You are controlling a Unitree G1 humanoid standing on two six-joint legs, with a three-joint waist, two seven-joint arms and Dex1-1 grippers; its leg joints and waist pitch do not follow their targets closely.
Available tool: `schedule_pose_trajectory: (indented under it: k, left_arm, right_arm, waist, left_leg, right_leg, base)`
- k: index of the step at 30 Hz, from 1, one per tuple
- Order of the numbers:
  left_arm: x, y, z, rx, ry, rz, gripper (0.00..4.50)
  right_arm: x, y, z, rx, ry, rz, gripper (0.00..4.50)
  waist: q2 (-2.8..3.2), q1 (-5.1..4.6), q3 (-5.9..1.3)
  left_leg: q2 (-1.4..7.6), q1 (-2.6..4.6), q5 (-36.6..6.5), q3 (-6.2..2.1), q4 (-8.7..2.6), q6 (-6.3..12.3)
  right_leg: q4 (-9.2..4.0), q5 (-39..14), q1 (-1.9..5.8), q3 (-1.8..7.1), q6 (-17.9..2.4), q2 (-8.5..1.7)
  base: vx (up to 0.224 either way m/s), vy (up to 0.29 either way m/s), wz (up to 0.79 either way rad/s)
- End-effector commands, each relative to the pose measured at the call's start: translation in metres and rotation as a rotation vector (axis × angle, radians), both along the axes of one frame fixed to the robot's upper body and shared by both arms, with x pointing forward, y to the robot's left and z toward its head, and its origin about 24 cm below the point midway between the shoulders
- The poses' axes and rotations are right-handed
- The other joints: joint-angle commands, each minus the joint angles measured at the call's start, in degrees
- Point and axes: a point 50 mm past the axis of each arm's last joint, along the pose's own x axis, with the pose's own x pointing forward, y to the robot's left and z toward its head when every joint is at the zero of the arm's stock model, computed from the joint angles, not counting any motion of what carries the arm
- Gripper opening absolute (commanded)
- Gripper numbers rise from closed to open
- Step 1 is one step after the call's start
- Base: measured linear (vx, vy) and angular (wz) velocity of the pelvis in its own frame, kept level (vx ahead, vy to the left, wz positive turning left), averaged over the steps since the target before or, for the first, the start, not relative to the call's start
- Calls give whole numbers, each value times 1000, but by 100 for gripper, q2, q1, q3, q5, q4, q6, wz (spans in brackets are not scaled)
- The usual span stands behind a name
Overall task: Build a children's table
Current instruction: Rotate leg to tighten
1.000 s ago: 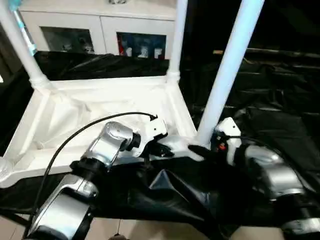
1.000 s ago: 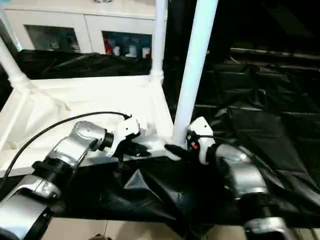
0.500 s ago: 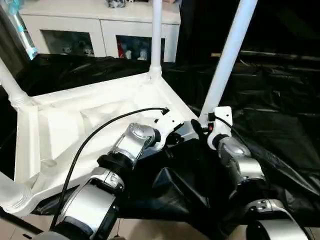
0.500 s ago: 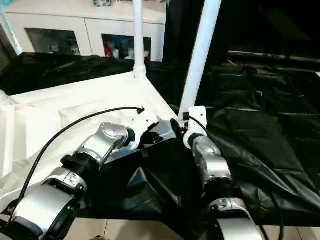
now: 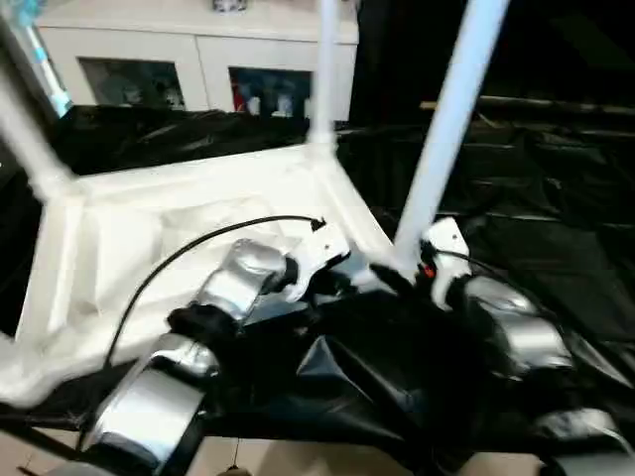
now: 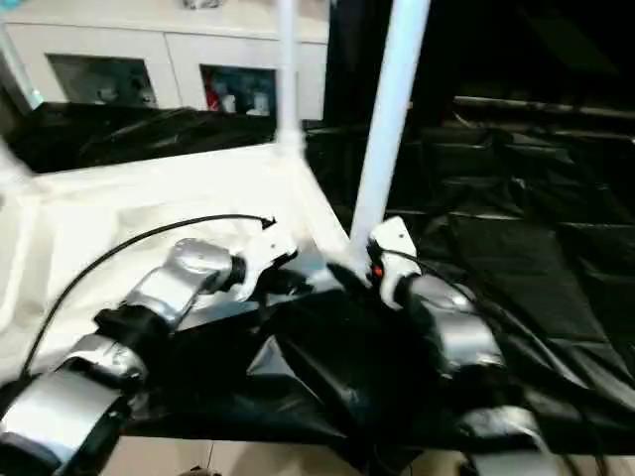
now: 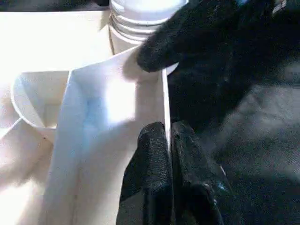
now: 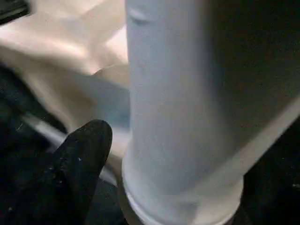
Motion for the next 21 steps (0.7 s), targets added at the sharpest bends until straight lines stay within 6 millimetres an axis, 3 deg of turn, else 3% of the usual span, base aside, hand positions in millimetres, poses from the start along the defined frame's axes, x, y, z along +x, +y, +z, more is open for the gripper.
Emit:
schedule_pose_trajectory:
  k: [1,6,11,18,21]
  left_arm:
    - [-12,-6,-6,-43,57,-114,0]
    - [-17,10,-3,-34,88,-177,0]
    - [-15,15,-1,-34,80,-166,0]
    - [-15,16,0,-40,77,-156,0]
    - [-13,14,-1,-47,69,-122,0]
  right_arm:
    - [-6,9,4,16,15,118,396]
    - [-14,6,7,4,43,201,396]
    - [-15,8,7,10,52,211,380]
    - [-16,12,7,29,61,220,309]
    - [-14,13,4,37,63,177,303]
  waist:
    - [-77,15,-327]
    - [-68,10,-296]
    - [-80,-3,-301]
    - [-85,-3,-306]
    - [-85,-4,-312]
  left_leg:
    - [46,34,-1047,50,-280,524]
    - [72,50,-1399,58,-315,378]
    - [68,54,-1396,58,-317,276]
    - [65,54,-1270,62,-305,300]
    - [59,53,-1230,65,-296,304]
  right_leg:
    - [-373,-15,314,123,-1428,-161]
    - [-418,-708,269,124,-1402,-183]
    - [-413,-725,258,132,-1378,-185]
    - [-395,-580,264,132,-1391,-186]
    - [-389,-511,267,135,-1403,-183]
  base:
    - [0,0,0]
    - [0,0,0]
    - [0,0,0]
    - [0,0,0]
    - [0,0,0]
